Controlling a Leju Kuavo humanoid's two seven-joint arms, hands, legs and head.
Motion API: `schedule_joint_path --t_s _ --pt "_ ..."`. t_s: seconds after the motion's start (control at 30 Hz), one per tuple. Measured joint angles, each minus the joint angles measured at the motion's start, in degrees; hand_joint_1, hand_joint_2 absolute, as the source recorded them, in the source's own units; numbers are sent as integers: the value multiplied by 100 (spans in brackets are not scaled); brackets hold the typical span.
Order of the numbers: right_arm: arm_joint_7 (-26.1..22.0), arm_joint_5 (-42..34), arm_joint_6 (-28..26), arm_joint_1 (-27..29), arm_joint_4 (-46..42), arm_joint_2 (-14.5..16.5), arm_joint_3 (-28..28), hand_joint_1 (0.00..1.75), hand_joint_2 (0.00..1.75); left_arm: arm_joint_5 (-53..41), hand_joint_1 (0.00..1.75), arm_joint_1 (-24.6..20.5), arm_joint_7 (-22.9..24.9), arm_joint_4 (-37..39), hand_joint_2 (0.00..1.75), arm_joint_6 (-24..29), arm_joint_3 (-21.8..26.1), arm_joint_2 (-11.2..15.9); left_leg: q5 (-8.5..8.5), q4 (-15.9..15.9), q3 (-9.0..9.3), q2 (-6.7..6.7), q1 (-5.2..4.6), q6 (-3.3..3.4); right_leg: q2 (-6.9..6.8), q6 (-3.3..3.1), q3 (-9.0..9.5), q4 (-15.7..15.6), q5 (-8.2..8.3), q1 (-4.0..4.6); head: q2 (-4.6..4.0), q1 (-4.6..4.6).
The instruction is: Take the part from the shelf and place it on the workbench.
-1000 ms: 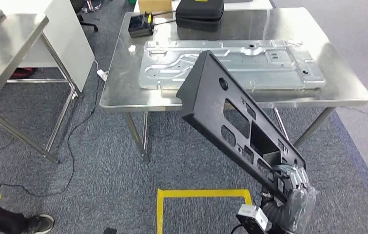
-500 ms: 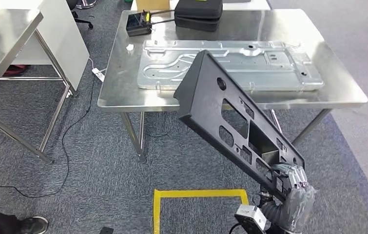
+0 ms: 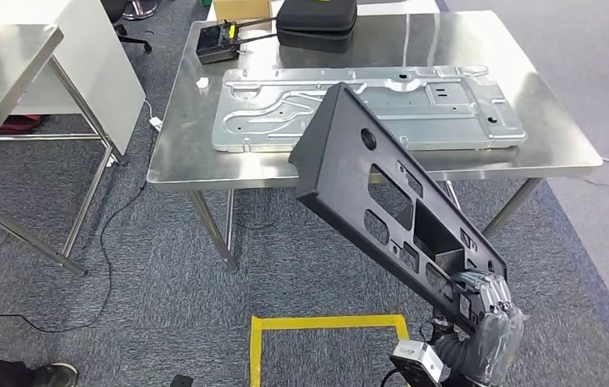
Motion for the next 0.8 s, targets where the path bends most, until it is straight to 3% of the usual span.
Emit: schedule_joint_path --t_s 0.1,0.13,0.17,0.27,0.33,0.37,0.47,0.53,0.6,0.67,0.7,0.73,0.8 --pt "-17 3 0 -15 1 1 2 175 175 -14 0 -1 1 0 175 -3 -4 2 -447 1008 -506 -7 1 -4 -14 -104 58 -19 -34 29 0 -7" --pt "-18 4 0 -18 3 1 3 175 175 -14 0 5 2 0 175 -7 -4 2 -533 1346 -704 -8 -2 5 -13 -129 72 -15 -49 52 0 -7" --pt "-18 6 0 -18 5 0 4 175 175 -16 0 11 3 0 175 -9 -4 3 -507 1496 -816 -8 -6 18 -7 -145 89 -12 -65 74 0 -8" --pt "-16 8 0 -20 10 1 6 175 175 -21 0 18 6 0 175 -13 -4 3 -133 1177 -747 -12 -20 74 14 -163 146 -5 -107 116 0 -8" --pt "-16 10 0 -21 10 1 7 175 175 -23 0 17 7 0 175 -13 -4 3 -53 1062 -701 -14 -23 86 16 -163 157 -5 -114 121 0 -7" --pt "-10 11 0 -25 10 1 10 175 175 -24 0 15 7 0 175 -13 -5 4 63 823 -606 -17 -38 117 18 -161 176 -5 -128 126 0 -7" --pt "38 26 0 -78 15 -1 34 175 175 -28 0 -3 11 0 175 -13 -18 15 332 -18 -246 -28 -104 241 17 -61 214 -5 -195 134 0 -6" --pt "65 31 0 -104 17 -1 41 175 175 -31 0 -1 16 0 175 -12 -25 19 328 -143 -158 -24 -78 284 5 22 189 86 -272 129 0 5" --pt "76 33 0 -126 19 -2 41 175 175 -39 0 -8 17 0 175 -14 -28 17 333 -198 -102 -19 -53 317 -2 91 -66 614 -538 90 0 22" --pt "76 36 0 -136 22 -3 41 175 175 -47 0 -20 17 0 175 -15 -33 13 309 -200 -80 -16 -49 330 -3 154 -513 1385 -804 28 0 25" --pt "76 37 0 -134 26 -3 41 175 175 -49 0 -19 17 0 175 -16 -35 11 292 -199 -64 -16 -46 326 -4 180 -654 1579 -802 -1 0 24" --pt "77 37 0 -132 30 -3 41 175 175 -51 0 -15 18 0 175 -17 -37 9 270 -195 -39 -17 -39 315 -6 204 -690 1556 -675 -29 0 24" --pt "78 38 0 -136 34 -3 42 175 175 -57 0 -10 18 0 175 -27 -39 7 210 -176 28 -21 -17 271 -24 236 -434 872 -202 -72 0 25"
